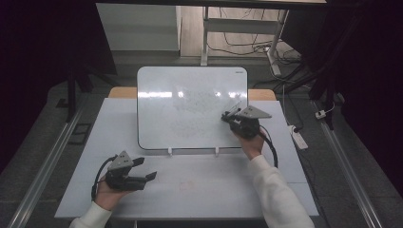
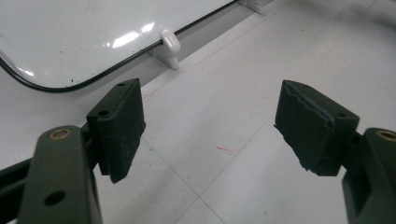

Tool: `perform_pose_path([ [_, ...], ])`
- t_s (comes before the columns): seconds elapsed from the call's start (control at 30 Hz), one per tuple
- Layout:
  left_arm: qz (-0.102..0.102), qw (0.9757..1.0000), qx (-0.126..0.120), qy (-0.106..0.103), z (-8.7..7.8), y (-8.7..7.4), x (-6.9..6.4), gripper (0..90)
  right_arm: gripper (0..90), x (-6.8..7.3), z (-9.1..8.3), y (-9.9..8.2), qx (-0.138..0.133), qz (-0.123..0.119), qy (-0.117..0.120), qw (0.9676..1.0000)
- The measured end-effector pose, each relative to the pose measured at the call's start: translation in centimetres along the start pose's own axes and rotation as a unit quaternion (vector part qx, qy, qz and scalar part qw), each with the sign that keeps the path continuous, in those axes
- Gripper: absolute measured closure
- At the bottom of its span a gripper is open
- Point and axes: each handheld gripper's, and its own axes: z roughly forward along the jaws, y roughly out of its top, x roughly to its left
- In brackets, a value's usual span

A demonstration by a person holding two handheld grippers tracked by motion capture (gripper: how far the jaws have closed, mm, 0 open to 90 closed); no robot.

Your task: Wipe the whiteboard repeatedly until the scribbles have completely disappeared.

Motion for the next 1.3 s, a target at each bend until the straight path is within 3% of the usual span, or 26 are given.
perform_pose_path([
  [0.03, -0.001, 1.0, 0.001, 0.0, 0.1, 0.0, 0.1, 24.6, 77.2, 0.3, 0.0, 0.0, 0.004, -0.016, -0.003, 0.9999],
  [0.07, -0.002, 1.0, 0.001, 0.0, 0.1, 0.0, 0.1, 24.7, 77.2, -0.7, -0.4, 0.2, -0.008, 0.003, -0.022, 0.9997],
  [0.1, -0.002, 1.0, 0.001, 0.0, 0.1, 0.0, 0.0, 24.7, 77.2, -0.7, -0.4, 0.2, -0.008, 0.003, -0.022, 0.9997],
  [0.17, 0.001, 1.0, -0.001, -0.001, 0.0, 0.0, -0.1, 24.6, 77.2, -1.6, -0.8, 0.1, -0.027, 0.036, -0.045, 0.998],
  [0.2, 0.001, 1.0, -0.002, -0.001, -0.1, 0.0, -0.2, 24.6, 77.2, -1.4, -0.8, 0.0, -0.029, 0.04, -0.047, 0.9977],
  [0.27, -0.001, 1.0, -0.002, 0.0, 0.0, 0.0, -0.1, 24.6, 77.2, -0.1, -0.4, -0.3, -0.013, 0.01, -0.018, 0.9997],
  [0.33, -0.003, 1.0, -0.001, 0.0, 0.1, 0.0, 0.0, 24.7, 77.2, 0.5, -0.3, -0.3, 0.0, -0.024, -0.02, 0.9995],
  [0.37, -0.003, 1.0, 0.0, 0.0, 0.1, 0.0, 0.0, 24.6, 77.2, -0.2, -0.5, -0.3, -0.006, -0.009, -0.023, 0.9997],
  [0.43, -0.001, 1.0, -0.001, 0.0, 0.0, 0.0, -0.1, 24.6, 77.2, -1.9, -1.4, -0.3, -0.028, 0.032, -0.057, 0.9975],
  [0.5, -0.002, 1.0, -0.003, -0.001, 0.0, 0.0, -0.1, 24.6, 77.2, -2.4, -1.8, -0.6, -0.035, 0.053, -0.058, 0.9963],
  [0.6, -0.004, 1.0, 0.0, -0.001, 0.2, 0.0, 0.1, 24.6, 77.2, -0.5, -1.4, -1.1, -0.01, 0.011, -0.024, 0.9996],
  [0.63, -0.004, 1.0, 0.001, -0.001, 0.2, 0.0, 0.1, 24.7, 77.2, -0.3, -1.4, -1.2, -0.006, -0.005, -0.025, 0.9997],
  [0.67, -0.004, 1.0, 0.0, -0.001, 0.1, 0.0, 0.1, 24.6, 77.2, -0.6, -1.5, -1.1, -0.004, -0.004, -0.024, 0.9997],
  [0.77, -0.002, 1.0, -0.003, -0.001, 0.0, 0.0, -0.1, 24.6, 77.2, -2.8, -2.5, -1.0, -0.035, 0.049, -0.072, 0.9955],
  [0.8, -0.002, 1.0, -0.003, -0.002, 0.0, 0.0, -0.1, 24.6, 77.2, -3.1, -2.6, -1.1, -0.04, 0.065, -0.07, 0.9946],
  [0.83, -0.002, 1.0, -0.004, -0.002, 0.0, 0.0, -0.1, 24.6, 77.2, -2.8, -2.6, -1.2, -0.041, 0.065, -0.071, 0.9945],
  [0.9, -0.004, 1.0, -0.002, -0.002, 0.1, 0.0, 0.0, 24.7, 77.2, -1.5, -2.1, -1.4, -0.019, 0.03, -0.041, 0.9985],
  [0.93, -0.005, 1.0, 0.0, -0.001, 0.2, 0.0, 0.1, 24.7, 77.2, -1.1, -2.0, -1.4, -0.012, 0.008, -0.043, 0.999],
  [0.97, -0.004, 1.0, 0.0, -0.001, 0.2, 0.0, 0.1, 24.7, 77.2, -1.3, -2.1, -1.3, -0.01, 0.003, -0.041, 0.9991],
  [1.07, -0.001, 1.0, -0.001, -0.001, 0.0, 0.0, -0.1, 24.7, 77.2, -3.6, -3.2, -1.1, -0.033, 0.05, -0.083, 0.9947],
  [1.1, -0.001, 1.0, -0.003, -0.002, 0.0, 0.0, -0.1, 24.7, 77.2, -4.0, -3.4, -1.3, -0.037, 0.065, -0.078, 0.9941],
  [1.13, -0.002, 1.0, -0.004, -0.002, 0.0, 0.0, -0.1, 24.7, 77.2, -3.7, -3.4, -1.4, -0.034, 0.06, -0.078, 0.9946],
  [1.2, -0.004, 1.0, -0.002, -0.002, 0.1, 0.0, 0.1, 24.7, 77.2, -2.4, -3.1, -1.6, -0.012, 0.019, -0.059, 0.998],
  [1.23, -0.005, 1.0, -0.002, -0.003, 0.2, 0.0, 0.2, 24.6, 77.2, -2.1, -3.1, -1.6, -0.006, 0.002, -0.059, 0.9982],
  [1.27, -0.005, 1.0, -0.001, -0.004, 0.3, 0.0, 0.2, 24.7, 77.2, -2.4, -3.1, -1.5, -0.004, 0.001, -0.058, 0.9983],
  [1.3, -0.004, 1.0, 0.0, -0.004, 0.3, 0.0, 0.1, 24.6, 77.2, -3.1, -3.3, -1.3, -0.013, 0.019, -0.069, 0.9973],
])
